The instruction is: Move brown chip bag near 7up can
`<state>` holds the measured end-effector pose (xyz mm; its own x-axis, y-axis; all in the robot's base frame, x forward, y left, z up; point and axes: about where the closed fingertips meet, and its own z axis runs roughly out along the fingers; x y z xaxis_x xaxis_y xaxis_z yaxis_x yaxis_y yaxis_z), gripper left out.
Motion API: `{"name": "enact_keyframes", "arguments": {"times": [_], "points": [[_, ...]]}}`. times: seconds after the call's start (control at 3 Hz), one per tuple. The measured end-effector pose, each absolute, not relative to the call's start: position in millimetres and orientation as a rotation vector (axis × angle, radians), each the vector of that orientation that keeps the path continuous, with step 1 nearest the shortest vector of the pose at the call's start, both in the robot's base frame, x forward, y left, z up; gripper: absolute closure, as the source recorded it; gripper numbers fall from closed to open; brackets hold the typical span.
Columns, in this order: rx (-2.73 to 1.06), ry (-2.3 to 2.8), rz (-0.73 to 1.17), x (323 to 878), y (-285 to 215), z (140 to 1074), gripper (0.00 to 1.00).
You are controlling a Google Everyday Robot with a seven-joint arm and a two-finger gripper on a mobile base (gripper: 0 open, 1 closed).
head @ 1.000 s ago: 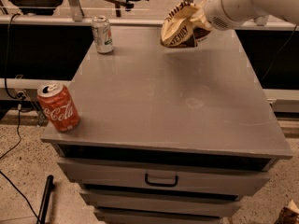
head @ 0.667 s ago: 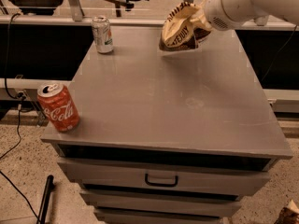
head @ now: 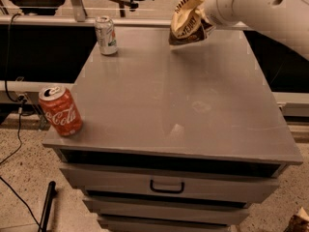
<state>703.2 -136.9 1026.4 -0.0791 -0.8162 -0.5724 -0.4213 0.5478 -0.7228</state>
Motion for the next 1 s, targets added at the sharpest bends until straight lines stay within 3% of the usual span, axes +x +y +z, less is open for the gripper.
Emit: {"name": "enact_keyframes", "arguments": {"times": [1.0], "points": [[-0.805, 1.597, -0.264, 773.5, -102.3, 1029.3, 1.0]]}}
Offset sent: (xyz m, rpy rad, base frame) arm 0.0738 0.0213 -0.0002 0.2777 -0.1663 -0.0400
